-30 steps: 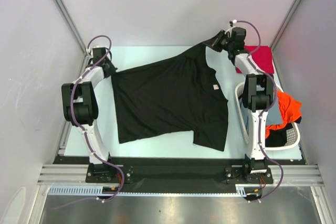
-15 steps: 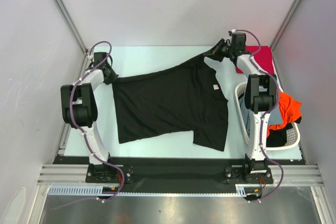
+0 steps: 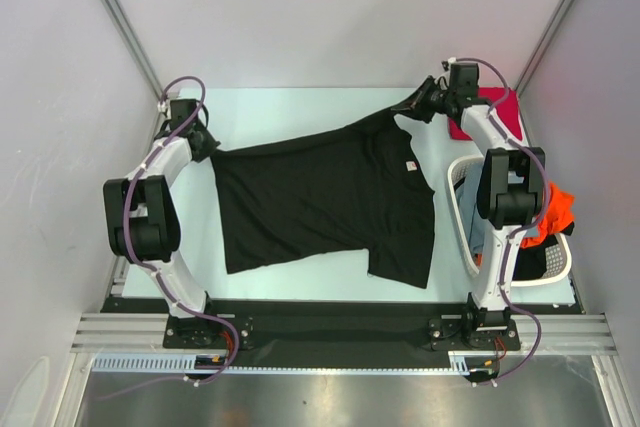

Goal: Fold and stack the t-shirts
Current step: Fold the tshirt

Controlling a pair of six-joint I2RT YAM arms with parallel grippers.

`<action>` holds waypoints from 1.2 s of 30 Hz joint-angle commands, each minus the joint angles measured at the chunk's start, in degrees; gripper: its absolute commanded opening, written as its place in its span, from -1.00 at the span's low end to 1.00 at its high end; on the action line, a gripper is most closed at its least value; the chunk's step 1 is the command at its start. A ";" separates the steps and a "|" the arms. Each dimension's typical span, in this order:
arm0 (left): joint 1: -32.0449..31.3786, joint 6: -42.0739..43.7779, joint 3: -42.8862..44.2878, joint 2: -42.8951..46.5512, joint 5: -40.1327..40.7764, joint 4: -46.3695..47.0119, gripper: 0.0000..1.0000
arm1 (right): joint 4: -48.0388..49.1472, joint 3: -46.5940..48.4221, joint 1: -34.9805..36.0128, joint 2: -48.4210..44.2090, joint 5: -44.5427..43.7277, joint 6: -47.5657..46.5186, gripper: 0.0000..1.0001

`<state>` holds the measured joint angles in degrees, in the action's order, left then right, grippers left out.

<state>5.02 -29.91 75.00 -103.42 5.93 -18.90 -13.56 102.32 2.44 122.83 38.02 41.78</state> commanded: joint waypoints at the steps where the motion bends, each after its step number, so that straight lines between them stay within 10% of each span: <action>1: 0.52 0.12 0.23 2.08 0.31 -1.05 -0.99 | -2.52 -0.90 -0.06 -3.73 0.48 -1.17 -1.00; 36: 0.52 -0.50 -8.38 0.67 -2.25 -5.70 -0.91 | -13.85 -11.53 -0.94 -9.01 -4.27 -9.43 -0.88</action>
<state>5.02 -30.94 66.28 -101.69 2.35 -23.14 -25.85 90.76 1.80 115.70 34.89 34.30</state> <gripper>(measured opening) 0.030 0.050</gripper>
